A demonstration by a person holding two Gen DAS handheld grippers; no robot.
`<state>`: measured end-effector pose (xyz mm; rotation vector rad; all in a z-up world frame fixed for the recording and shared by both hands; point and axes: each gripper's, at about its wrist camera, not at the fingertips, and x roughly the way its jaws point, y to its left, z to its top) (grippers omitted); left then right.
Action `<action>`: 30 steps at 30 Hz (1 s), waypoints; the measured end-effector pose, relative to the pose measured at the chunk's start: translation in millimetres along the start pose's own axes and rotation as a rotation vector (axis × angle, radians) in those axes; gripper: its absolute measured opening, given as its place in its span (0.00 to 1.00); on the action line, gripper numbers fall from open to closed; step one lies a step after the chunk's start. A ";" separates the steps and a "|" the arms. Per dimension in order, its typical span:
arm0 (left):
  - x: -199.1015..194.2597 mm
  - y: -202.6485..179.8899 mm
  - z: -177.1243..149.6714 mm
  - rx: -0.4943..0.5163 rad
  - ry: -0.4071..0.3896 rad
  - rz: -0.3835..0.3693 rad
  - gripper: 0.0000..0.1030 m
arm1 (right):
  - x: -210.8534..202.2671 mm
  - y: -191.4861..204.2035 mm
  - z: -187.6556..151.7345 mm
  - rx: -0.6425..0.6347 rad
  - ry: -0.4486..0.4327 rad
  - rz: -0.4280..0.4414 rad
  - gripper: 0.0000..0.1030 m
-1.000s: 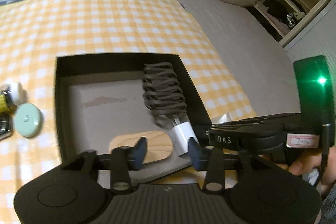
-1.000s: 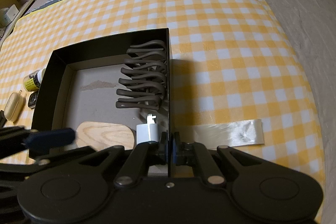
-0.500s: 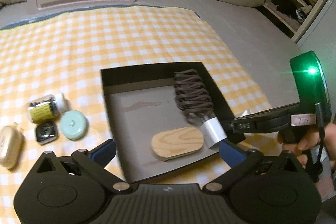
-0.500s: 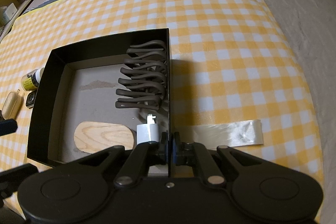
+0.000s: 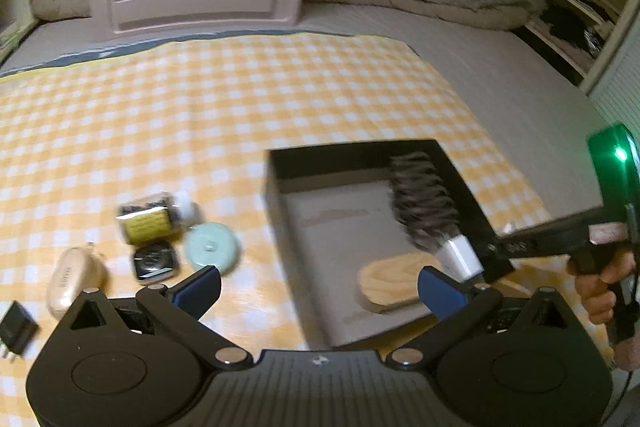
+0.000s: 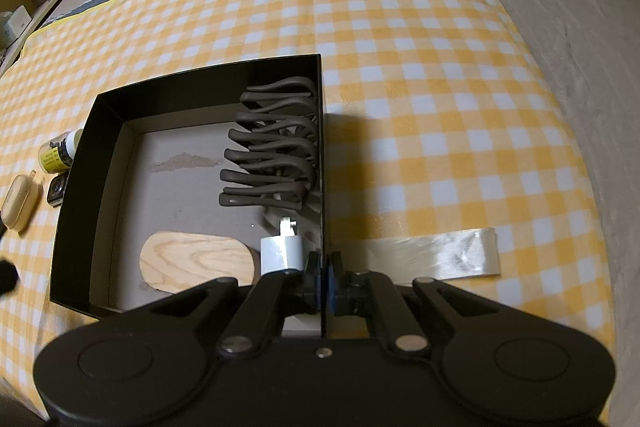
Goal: Organize rigid objects
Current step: 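Move the left tool down to the black charger and grasp it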
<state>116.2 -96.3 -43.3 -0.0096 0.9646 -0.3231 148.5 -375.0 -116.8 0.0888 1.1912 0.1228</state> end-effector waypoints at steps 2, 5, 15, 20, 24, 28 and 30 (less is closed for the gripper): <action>-3.6 14.2 0.6 -0.017 -0.014 0.028 1.00 | -0.3 -0.7 -0.8 0.001 0.000 0.000 0.04; -8.4 34.0 1.4 -0.024 -0.038 0.071 1.00 | 0.1 0.6 -0.2 0.000 0.000 -0.001 0.04; -32.8 95.4 6.4 0.100 -0.063 0.087 1.00 | 0.2 1.9 0.0 0.001 -0.001 0.000 0.04; -31.3 127.5 2.4 0.173 -0.008 0.081 1.00 | 0.2 2.7 0.0 -0.001 -0.001 -0.003 0.04; -25.4 165.6 -6.2 0.156 0.057 0.095 0.99 | -0.5 0.2 0.3 -0.001 0.000 -0.002 0.04; -15.7 204.4 -15.4 0.060 0.122 0.117 0.97 | -1.0 -1.3 0.3 0.000 0.001 -0.002 0.04; -9.3 217.8 -20.5 0.032 0.150 0.135 0.95 | -1.2 -1.4 0.0 -0.003 0.001 -0.002 0.04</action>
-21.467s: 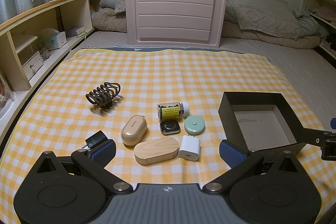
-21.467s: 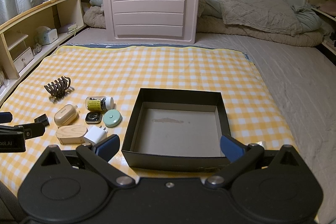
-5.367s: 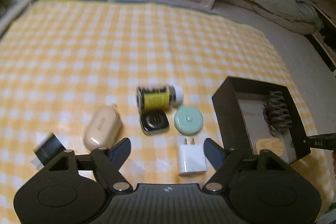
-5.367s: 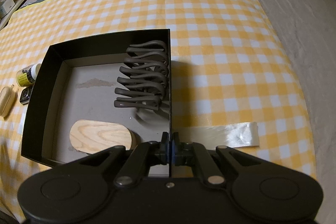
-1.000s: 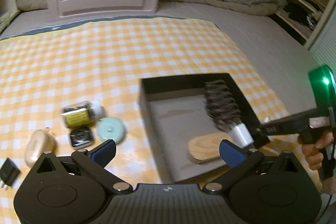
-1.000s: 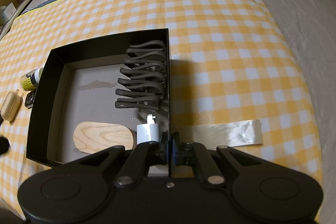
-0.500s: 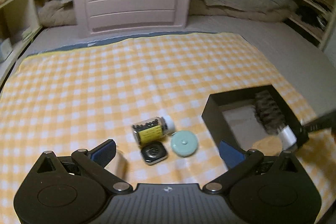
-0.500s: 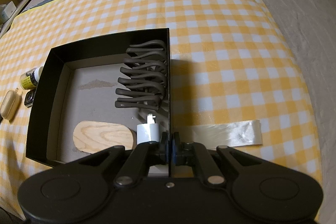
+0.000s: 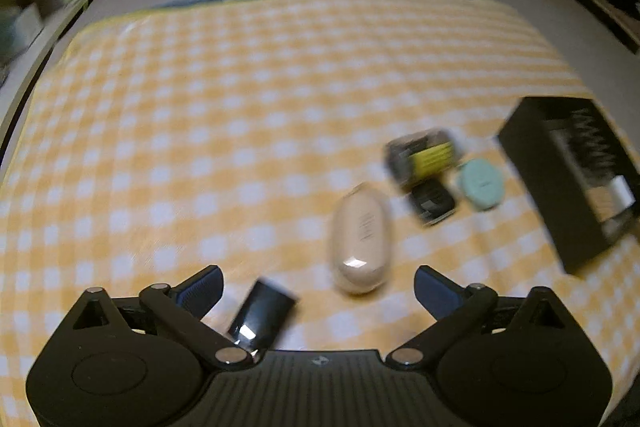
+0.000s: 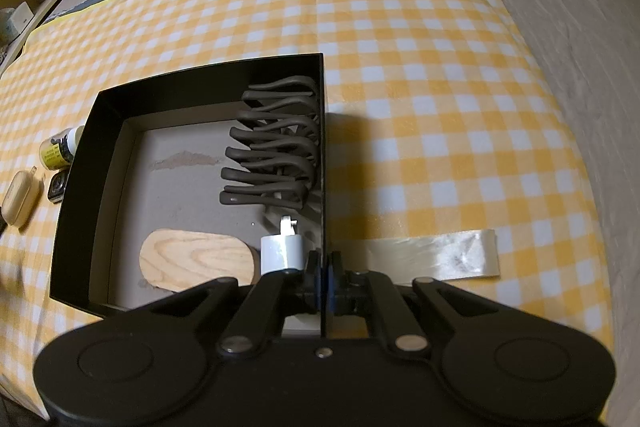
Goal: Organize rigid objects
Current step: 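Move the left tool down to the black charger and grasp it, then carry the black charger into the box and open the left tool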
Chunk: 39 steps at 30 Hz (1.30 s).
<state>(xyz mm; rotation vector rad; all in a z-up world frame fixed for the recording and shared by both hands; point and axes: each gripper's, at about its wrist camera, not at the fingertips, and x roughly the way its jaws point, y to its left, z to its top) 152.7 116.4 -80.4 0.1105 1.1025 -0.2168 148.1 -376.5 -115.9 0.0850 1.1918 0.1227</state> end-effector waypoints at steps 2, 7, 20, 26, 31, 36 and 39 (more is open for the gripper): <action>8.1 7.1 -3.3 -0.013 0.020 -0.016 0.95 | -0.1 -0.9 -0.2 -0.003 0.000 -0.002 0.04; 22.1 9.6 -7.1 -0.038 0.075 -0.073 0.92 | 0.0 -0.3 0.4 0.001 -0.001 -0.002 0.04; 36.8 1.8 -4.9 -0.127 0.181 -0.024 0.54 | 0.7 0.3 0.4 -0.005 -0.001 -0.005 0.04; 36.7 10.6 -3.6 -0.167 0.181 0.034 0.33 | 0.5 0.5 -0.4 -0.006 0.000 -0.007 0.04; 15.8 24.4 -1.6 -0.216 0.118 0.060 0.32 | 0.7 1.3 -0.2 -0.005 0.000 -0.008 0.04; -16.2 16.4 11.9 -0.270 -0.026 0.068 0.32 | 0.4 1.2 -0.4 -0.007 0.001 -0.008 0.04; -30.6 -0.5 24.2 -0.287 -0.093 0.031 0.32 | 0.2 0.8 -0.4 -0.008 0.000 -0.008 0.04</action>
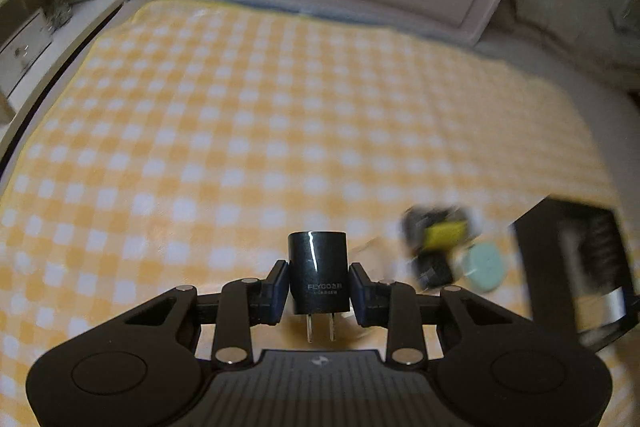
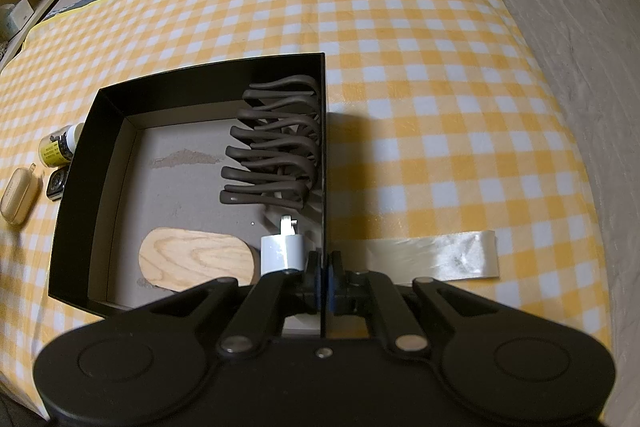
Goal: Organize rigid objects
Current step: 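Carry the black charger into the box and open the left tool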
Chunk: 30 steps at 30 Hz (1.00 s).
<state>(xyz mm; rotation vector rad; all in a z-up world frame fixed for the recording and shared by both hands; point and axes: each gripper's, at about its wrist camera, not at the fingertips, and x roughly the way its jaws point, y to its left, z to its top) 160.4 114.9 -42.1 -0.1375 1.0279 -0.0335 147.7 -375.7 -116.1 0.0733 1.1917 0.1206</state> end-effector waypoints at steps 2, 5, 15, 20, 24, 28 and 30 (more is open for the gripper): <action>-5.1 -22.0 3.1 0.003 -0.020 -0.045 0.32 | 0.2 0.8 0.4 0.001 0.000 0.000 0.04; -7.3 -58.7 1.7 0.014 -0.025 -0.119 0.32 | 0.2 1.1 0.5 0.001 0.000 -0.001 0.04; 4.0 -183.2 -24.2 0.107 0.064 -0.311 0.32 | 0.0 1.0 0.5 -0.001 0.001 -0.002 0.04; 16.3 -219.7 -40.7 0.123 0.104 -0.299 0.32 | 0.3 1.8 1.0 0.000 0.000 -0.001 0.04; 32.8 -233.7 -46.8 0.139 0.133 -0.271 0.32 | 1.4 3.1 1.8 0.000 0.001 0.002 0.04; 41.2 -242.8 -50.1 0.164 0.123 -0.215 0.32 | 2.4 5.5 3.4 -0.001 0.001 0.003 0.04; 43.5 -242.8 -50.8 0.172 0.124 -0.196 0.32 | 2.4 5.7 3.4 -0.001 0.001 0.003 0.04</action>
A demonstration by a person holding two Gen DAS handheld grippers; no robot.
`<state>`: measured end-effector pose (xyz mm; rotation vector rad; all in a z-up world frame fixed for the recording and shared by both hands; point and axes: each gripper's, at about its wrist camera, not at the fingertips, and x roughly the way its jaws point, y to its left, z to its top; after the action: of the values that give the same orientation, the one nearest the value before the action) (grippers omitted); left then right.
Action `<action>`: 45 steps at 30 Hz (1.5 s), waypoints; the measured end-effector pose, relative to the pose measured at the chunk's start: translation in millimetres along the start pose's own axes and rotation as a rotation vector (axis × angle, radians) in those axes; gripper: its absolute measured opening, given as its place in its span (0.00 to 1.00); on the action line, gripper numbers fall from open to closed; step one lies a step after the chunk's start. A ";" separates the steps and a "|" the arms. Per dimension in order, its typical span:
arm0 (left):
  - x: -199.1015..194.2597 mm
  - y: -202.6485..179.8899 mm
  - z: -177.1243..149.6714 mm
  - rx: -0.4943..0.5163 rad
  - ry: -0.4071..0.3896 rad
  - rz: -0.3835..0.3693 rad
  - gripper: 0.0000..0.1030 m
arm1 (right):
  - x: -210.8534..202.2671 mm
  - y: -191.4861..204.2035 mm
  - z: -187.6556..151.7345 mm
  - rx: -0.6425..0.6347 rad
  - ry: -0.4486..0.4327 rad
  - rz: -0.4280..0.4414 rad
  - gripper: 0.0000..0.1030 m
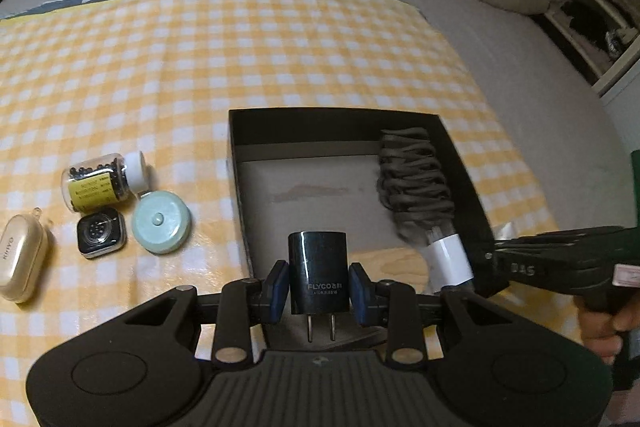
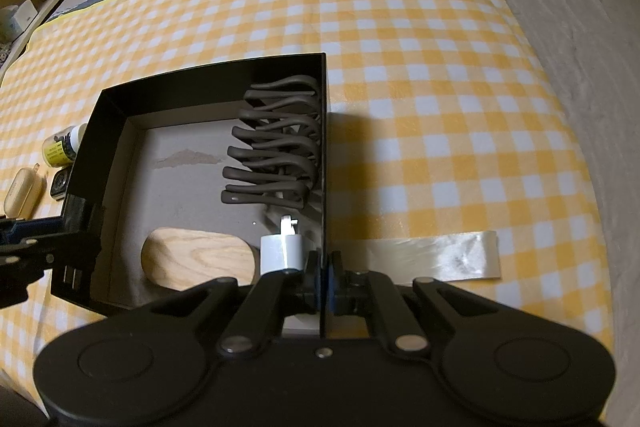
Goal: Organize rigid objects
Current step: 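Carry the black charger into the box and open the left tool, then move the left tool over the beige Kinyo earbud case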
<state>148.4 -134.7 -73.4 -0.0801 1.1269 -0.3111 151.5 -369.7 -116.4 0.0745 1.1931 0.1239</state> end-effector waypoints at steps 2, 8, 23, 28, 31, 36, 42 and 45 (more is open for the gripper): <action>1.1 1.2 -1.2 0.004 0.006 0.014 0.32 | 0.0 0.0 -0.1 -0.001 0.000 0.000 0.04; 6.5 3.1 -4.6 0.015 0.023 0.017 0.33 | -0.3 -0.6 0.0 -0.001 0.000 -0.002 0.04; -2.8 0.8 -6.8 0.059 0.014 -0.015 0.46 | 0.5 1.1 1.4 -0.004 0.000 -0.004 0.04; -7.4 -2.3 -8.9 0.072 0.007 -0.010 0.46 | 0.4 1.2 1.6 -0.004 0.000 -0.003 0.04; -10.3 -3.5 -9.7 0.072 0.002 -0.006 0.46 | 0.4 0.8 1.7 -0.004 0.001 -0.003 0.04; -16.3 -5.6 -12.0 0.097 -0.017 0.005 0.48 | 0.4 1.1 1.8 -0.004 0.000 -0.003 0.04; -27.1 -9.6 -14.8 0.127 -0.048 0.024 0.77 | 0.3 1.1 1.9 -0.005 0.000 -0.004 0.04; -31.6 -10.0 -15.9 0.134 -0.058 0.022 0.92 | 0.3 1.3 2.0 -0.005 0.000 -0.003 0.04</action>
<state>119.7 -133.8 -50.4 0.0416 1.0466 -0.3617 153.3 -368.4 -115.8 0.0685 1.1931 0.1237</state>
